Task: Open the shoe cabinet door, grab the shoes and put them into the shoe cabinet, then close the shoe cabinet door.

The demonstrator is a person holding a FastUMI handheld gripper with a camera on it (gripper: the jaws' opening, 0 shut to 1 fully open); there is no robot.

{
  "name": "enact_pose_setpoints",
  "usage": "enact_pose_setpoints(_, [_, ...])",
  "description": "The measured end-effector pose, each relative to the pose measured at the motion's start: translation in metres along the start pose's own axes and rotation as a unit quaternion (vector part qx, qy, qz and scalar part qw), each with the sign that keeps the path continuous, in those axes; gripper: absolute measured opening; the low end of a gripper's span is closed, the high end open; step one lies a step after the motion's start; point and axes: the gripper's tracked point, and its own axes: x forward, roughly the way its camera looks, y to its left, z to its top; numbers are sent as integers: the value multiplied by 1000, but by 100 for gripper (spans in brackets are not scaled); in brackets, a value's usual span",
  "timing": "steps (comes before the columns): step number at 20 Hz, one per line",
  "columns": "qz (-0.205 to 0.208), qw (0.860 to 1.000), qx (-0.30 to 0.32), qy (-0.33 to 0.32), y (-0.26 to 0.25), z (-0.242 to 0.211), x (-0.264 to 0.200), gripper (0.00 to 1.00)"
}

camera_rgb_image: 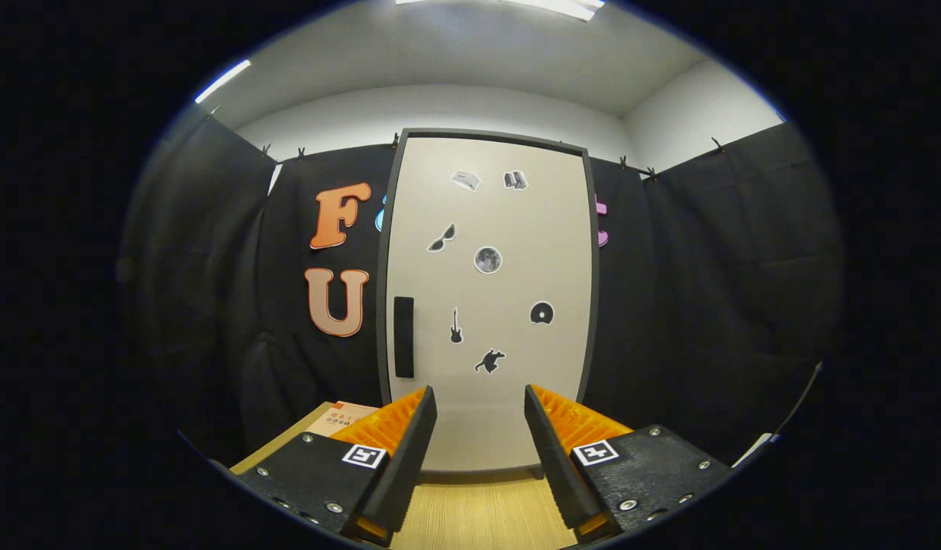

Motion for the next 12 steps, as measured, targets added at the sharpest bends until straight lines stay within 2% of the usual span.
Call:
enact_pose_setpoints(6, [-5,1000,0,-4,7,5,-22,77])
enact_pose_setpoints(12, [0,1000,7,-2,15,8,-22,81])
